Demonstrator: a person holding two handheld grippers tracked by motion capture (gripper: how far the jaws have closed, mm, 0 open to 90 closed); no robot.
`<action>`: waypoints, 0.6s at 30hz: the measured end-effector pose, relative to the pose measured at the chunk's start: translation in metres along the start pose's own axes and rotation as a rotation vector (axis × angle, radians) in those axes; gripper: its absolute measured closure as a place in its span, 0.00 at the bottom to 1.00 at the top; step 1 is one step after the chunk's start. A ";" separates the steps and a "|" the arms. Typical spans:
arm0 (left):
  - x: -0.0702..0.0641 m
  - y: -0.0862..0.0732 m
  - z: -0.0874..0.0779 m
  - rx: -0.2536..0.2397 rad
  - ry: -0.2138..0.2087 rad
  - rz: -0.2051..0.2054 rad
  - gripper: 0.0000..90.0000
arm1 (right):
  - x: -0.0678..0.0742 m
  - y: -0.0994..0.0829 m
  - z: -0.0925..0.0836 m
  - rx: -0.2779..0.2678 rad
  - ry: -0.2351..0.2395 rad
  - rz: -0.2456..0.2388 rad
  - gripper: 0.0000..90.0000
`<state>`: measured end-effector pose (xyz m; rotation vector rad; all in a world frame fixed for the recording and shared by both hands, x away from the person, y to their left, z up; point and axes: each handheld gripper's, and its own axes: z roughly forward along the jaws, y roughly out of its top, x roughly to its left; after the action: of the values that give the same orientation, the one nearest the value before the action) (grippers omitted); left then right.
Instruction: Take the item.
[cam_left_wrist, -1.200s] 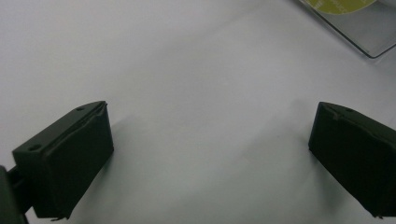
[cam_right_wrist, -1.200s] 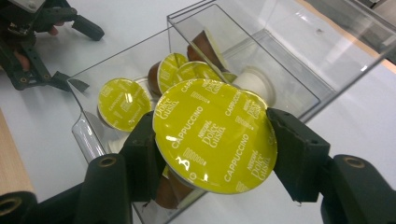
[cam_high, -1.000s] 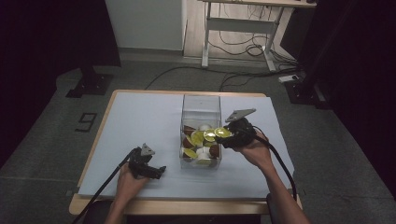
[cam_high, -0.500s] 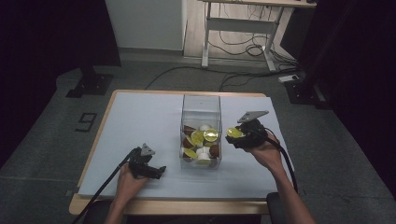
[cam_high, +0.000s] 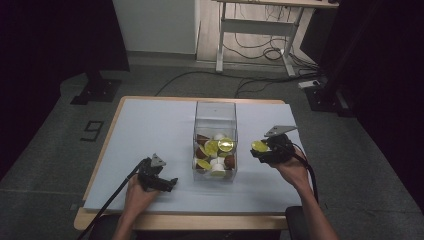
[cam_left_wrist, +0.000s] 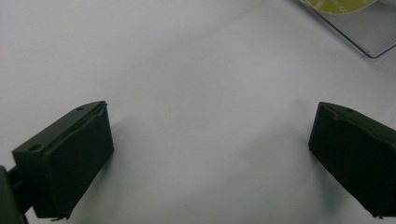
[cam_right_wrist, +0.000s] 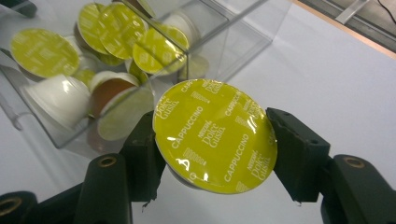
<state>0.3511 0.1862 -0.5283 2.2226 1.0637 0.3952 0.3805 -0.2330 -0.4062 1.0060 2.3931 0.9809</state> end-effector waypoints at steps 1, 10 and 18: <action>0.000 0.000 0.000 0.000 0.000 0.000 0.00 | -0.001 -0.002 0.001 0.000 -0.003 0.004 0.45; 0.000 0.000 0.000 0.001 -0.002 0.000 0.00 | -0.003 -0.021 0.012 0.013 -0.024 0.014 0.45; 0.000 0.000 0.000 0.000 -0.001 -0.001 0.00 | -0.001 -0.033 0.026 0.037 -0.038 0.006 0.45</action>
<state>0.3512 0.1862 -0.5283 2.2223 1.0643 0.3940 0.3792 -0.2385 -0.4480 1.0359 2.3862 0.9147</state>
